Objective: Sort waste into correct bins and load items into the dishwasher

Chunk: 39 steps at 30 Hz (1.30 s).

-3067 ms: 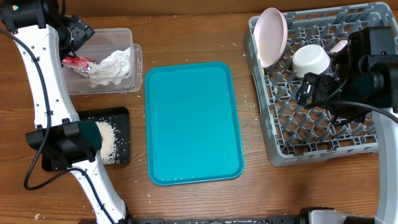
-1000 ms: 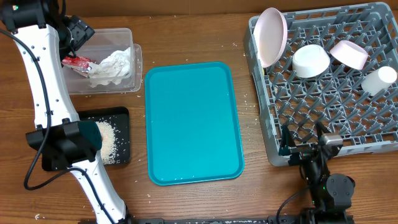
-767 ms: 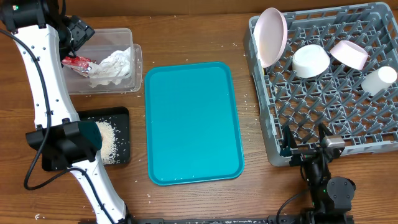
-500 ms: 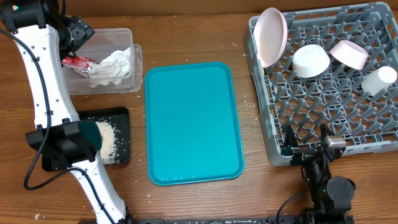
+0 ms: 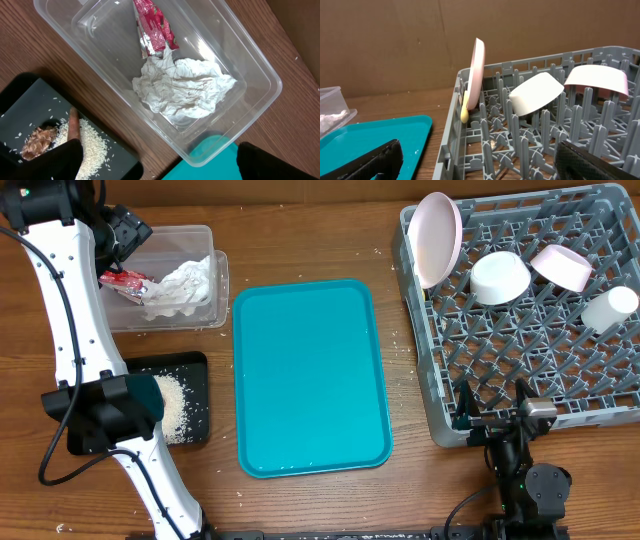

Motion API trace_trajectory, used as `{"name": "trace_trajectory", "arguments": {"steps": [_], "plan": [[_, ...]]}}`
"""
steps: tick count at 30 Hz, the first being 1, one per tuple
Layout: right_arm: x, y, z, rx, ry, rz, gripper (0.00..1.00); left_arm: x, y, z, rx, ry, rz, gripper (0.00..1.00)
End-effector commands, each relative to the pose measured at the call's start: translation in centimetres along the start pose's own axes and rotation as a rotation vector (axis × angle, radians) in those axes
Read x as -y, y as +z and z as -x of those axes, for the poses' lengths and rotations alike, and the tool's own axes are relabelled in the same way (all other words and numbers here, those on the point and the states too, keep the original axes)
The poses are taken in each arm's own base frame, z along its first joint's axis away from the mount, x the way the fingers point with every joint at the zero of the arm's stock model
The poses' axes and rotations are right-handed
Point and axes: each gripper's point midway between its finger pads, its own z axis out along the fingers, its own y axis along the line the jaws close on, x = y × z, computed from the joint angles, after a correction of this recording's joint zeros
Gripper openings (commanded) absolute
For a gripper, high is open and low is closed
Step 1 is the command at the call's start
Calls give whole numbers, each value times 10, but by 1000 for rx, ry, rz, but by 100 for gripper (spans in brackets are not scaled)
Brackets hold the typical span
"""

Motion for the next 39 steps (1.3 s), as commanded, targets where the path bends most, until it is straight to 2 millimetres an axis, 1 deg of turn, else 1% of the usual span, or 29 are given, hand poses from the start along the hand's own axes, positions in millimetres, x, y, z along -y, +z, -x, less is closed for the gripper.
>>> {"name": "trace_trajectory", "arguments": {"steps": [1, 18, 19, 22, 24, 27, 28, 30, 32, 34, 37, 39], "plan": [[3, 0, -1, 6, 3, -15, 100, 4, 4, -4, -11, 6, 0, 100], [3, 0, -1, 6, 3, -15, 100, 4, 4, -4, -11, 8, 0, 100], [3, 0, -1, 6, 3, -15, 100, 1, 4, -7, -25, 43, 11, 100], [3, 0, -1, 6, 3, -15, 100, -9, 3, -24, -96, 107, 46, 100], [3, 0, -1, 6, 3, -15, 100, 3, 2, -34, -135, 134, -5, 100], [3, 0, -1, 6, 3, -15, 100, 17, 4, -46, -146, 169, -22, 100], [3, 0, -1, 6, 3, -15, 100, 29, 10, -53, -137, 227, -41, 100], [3, 0, -1, 6, 3, -15, 100, 42, 20, -61, -120, 287, -78, 100], [3, 0, -1, 6, 3, -15, 100, 62, 36, -73, -70, 397, -154, 100], [3, 0, -1, 6, 3, -15, 100, 74, 44, -83, -17, 491, -207, 100], [3, 0, -1, 6, 3, -15, 100, 82, 51, -107, 55, 668, -263, 100], [3, 0, -1, 6, 3, -15, 100, 83, 53, -132, 80, 819, -286, 100]]}}
